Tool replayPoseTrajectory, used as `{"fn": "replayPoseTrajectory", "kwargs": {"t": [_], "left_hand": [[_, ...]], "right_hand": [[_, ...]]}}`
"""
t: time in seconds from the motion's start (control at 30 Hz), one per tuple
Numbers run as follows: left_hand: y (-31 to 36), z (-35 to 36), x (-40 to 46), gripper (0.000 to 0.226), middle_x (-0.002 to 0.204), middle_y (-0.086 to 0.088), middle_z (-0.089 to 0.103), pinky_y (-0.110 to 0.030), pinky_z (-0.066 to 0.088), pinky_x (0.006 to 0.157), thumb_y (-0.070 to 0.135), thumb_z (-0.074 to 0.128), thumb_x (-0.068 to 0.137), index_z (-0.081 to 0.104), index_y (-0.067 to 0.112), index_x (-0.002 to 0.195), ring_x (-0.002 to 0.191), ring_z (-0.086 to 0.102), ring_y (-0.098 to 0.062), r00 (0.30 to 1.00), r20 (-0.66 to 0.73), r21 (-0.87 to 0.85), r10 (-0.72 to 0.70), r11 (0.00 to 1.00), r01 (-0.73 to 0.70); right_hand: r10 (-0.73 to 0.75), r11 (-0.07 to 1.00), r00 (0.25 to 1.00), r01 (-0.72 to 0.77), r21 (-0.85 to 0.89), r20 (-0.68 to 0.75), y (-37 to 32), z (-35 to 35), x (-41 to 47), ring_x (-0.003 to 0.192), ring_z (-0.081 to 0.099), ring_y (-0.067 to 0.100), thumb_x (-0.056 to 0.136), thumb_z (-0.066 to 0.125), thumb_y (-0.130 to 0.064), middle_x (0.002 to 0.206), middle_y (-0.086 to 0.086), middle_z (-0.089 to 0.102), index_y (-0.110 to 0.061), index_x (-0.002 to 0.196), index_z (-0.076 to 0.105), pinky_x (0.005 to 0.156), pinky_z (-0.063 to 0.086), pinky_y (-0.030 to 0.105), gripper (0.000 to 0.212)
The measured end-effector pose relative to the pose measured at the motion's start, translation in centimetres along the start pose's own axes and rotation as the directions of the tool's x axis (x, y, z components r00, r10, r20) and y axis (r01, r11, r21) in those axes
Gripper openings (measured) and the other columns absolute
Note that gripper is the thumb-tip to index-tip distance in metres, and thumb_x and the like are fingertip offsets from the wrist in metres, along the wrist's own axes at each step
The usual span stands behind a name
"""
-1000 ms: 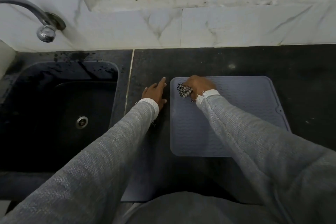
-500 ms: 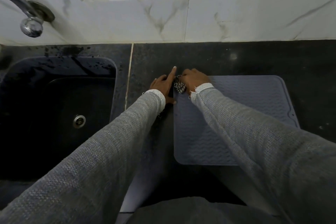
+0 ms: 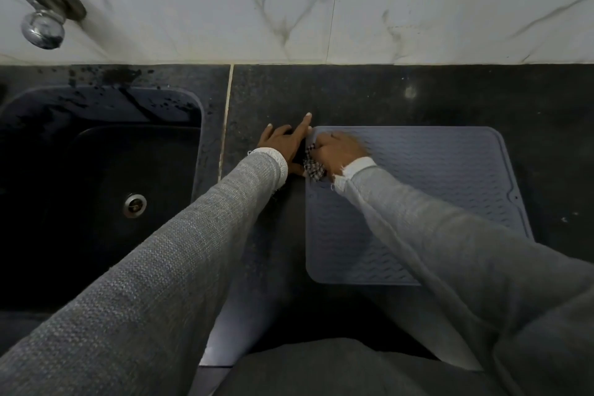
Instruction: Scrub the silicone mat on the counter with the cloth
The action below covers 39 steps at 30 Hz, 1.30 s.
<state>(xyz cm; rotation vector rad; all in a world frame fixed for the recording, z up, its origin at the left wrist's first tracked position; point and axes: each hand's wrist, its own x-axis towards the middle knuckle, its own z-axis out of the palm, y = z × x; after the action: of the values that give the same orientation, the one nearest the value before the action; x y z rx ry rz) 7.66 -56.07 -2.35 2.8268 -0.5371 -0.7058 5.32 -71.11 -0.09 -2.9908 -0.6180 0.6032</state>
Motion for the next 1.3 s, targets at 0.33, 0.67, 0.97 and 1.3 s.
{"fn": "replayPoseTrajectory", "kwargs": {"t": [0.33,0.67,0.97,1.3], "left_hand": [[0.8,-0.8,0.2,0.108,0.158,-0.016,0.010,-0.052,0.001,0.117,0.035,0.070,0.082,-0.016,0.033,0.148,0.147,0.005,-0.027,0.983,0.175,0.097,-0.061,0.994,0.044],[1.2,0.0,-0.3,0.084,0.159,0.012,-0.004,-0.058,0.002,0.116,0.026,0.054,0.094,-0.008,0.034,0.150,0.147,-0.001,-0.028,0.990,0.132,0.068,-0.042,0.997,0.033],[1.3,-0.4,0.2,0.079,0.158,0.012,-0.015,-0.061,0.001,0.114,0.034,0.051,0.096,-0.006,0.034,0.150,0.146,-0.008,-0.030,0.972,0.231,0.133,-0.048,0.991,0.017],[1.4,0.0,0.3,0.075,0.158,0.012,-0.014,-0.060,0.000,0.115,0.033,0.049,0.097,-0.004,0.035,0.150,0.146,-0.008,-0.030,0.976,0.212,0.138,-0.057,0.990,0.028]], "right_hand": [[-0.085,0.996,0.996,0.085,0.009,-0.033,-0.4,1.6,-2.8,0.120,0.041,0.030,0.086,0.060,-0.018,0.133,0.004,0.047,-0.022,0.130,0.052,0.102,0.038,0.042,0.044],[0.033,0.997,0.994,-0.025,0.077,-0.107,-1.7,3.0,-4.5,0.121,0.038,0.030,0.089,0.054,-0.022,0.133,0.006,0.046,-0.017,0.127,0.053,0.102,0.033,0.040,0.038],[-0.110,0.992,0.984,0.118,0.049,-0.141,-3.1,5.5,-10.7,0.110,0.051,0.035,0.075,0.071,-0.020,0.119,0.012,0.056,-0.010,0.117,0.061,0.095,0.041,0.045,0.045],[-0.049,0.987,0.965,0.085,0.133,-0.259,-3.3,5.8,-9.1,0.090,0.060,0.038,0.066,0.077,-0.015,0.102,0.013,0.066,-0.009,0.102,0.070,0.077,0.051,0.047,0.037]]}}
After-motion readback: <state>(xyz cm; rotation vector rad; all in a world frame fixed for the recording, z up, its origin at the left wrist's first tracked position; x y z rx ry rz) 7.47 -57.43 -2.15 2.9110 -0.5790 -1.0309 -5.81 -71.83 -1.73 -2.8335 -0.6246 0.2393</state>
